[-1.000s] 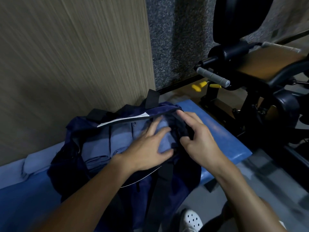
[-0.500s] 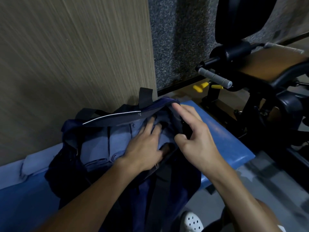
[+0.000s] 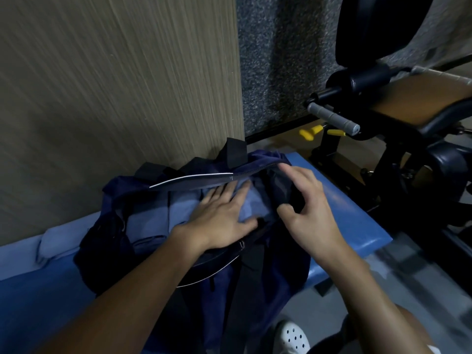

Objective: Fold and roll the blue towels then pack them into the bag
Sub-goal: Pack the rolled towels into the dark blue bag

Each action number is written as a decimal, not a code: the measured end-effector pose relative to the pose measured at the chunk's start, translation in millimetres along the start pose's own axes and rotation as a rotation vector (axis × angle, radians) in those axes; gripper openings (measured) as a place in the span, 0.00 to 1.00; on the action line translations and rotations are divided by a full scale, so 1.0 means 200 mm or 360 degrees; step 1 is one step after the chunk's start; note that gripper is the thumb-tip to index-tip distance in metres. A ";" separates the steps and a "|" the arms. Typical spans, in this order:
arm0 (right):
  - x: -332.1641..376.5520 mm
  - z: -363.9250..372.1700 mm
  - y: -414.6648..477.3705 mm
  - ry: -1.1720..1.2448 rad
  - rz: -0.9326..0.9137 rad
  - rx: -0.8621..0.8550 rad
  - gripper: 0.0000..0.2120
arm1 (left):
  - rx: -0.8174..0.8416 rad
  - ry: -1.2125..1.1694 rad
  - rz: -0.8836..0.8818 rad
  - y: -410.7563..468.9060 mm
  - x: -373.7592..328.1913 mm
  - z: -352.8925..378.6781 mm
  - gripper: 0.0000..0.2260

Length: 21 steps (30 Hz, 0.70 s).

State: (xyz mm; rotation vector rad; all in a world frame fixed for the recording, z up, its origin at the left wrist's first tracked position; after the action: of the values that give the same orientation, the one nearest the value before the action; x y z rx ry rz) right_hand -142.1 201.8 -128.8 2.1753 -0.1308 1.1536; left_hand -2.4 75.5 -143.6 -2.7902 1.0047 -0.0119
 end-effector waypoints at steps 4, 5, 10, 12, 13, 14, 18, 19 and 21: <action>0.00 0.00 -0.01 -0.0098 0.0024 -0.0054 0.31 | -0.0099 -0.0056 0.0026 -0.03 -0.03 -0.02 0.35; 0.01 0.00 -0.01 -0.0097 0.0018 -0.0071 0.30 | -0.0138 -0.0129 0.0033 -0.05 -0.03 -0.03 0.34; 0.08 0.00 -0.04 -0.0070 0.0042 -0.0090 0.23 | -0.0323 -0.0579 0.0088 -0.25 0.01 -0.11 0.24; 0.14 0.01 -0.05 -0.0220 -0.0030 -0.0116 0.20 | -0.0458 -0.0663 0.0138 -0.34 0.06 -0.16 0.19; 0.18 0.02 -0.05 -0.0279 -0.0082 -0.0127 0.19 | -0.0530 -0.0698 0.0153 -0.39 0.09 -0.18 0.18; 0.24 0.05 -0.04 -0.0307 -0.0141 -0.0127 0.19 | -0.0607 -0.0733 0.0161 -0.44 0.13 -0.21 0.17; 0.47 0.28 -0.02 -0.0152 -0.0276 0.0040 0.15 | -0.0876 -0.0775 0.0108 -0.62 0.34 -0.33 0.14; 0.53 0.35 -0.01 -0.0033 -0.0270 0.0092 0.14 | -0.0924 -0.0769 0.0085 -0.66 0.41 -0.35 0.14; 0.66 0.50 -0.01 0.0226 -0.0231 0.0203 0.13 | -0.0995 -0.0782 -0.0009 -0.73 0.58 -0.36 0.11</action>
State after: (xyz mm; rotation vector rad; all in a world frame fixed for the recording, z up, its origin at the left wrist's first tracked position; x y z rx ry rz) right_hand 8.2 171.6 -67.5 2.1637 0.1643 1.2573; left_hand 174.2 101.0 -54.3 -3.0493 0.9858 1.1031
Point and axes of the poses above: each hand's wrist, its own y-axis towards the middle knuckle, its own z-axis out of the palm, x = y × z, the point moved 1 cm from there along y, towards the middle knuckle, and after that the axes turned 9 degrees about -z, right-handed, at the moved point
